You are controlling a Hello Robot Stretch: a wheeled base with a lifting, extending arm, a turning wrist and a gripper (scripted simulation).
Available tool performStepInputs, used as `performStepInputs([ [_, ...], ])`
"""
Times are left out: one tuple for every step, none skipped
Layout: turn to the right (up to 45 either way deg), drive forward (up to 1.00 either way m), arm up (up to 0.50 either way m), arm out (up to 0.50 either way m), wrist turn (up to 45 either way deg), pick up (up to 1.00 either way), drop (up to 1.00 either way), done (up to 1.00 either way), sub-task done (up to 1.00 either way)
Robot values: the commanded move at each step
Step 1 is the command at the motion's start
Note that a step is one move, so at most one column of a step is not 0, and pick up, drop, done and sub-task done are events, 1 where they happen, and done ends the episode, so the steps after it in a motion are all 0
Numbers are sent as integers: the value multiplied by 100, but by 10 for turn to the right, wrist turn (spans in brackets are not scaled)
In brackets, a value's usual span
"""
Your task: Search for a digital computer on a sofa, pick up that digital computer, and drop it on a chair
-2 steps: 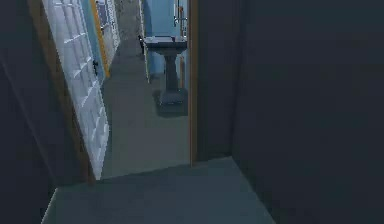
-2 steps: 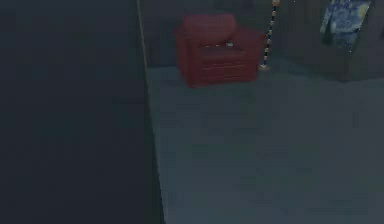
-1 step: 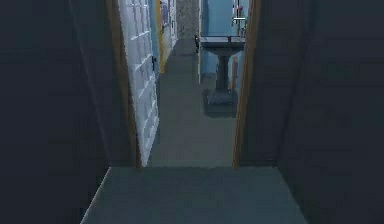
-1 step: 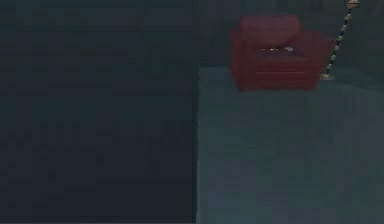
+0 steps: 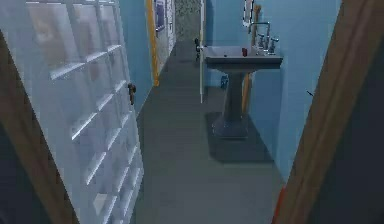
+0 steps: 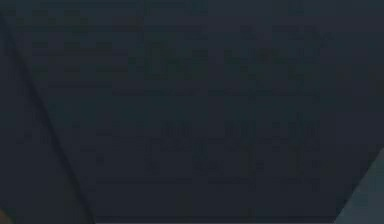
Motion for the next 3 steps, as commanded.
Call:
performStepInputs([
  [0,100,0,0,0,0,0,0,0],
  [-30,0,0,0,0,0,0,0,0],
  [-30,0,0,0,0,0,0,0,0],
])
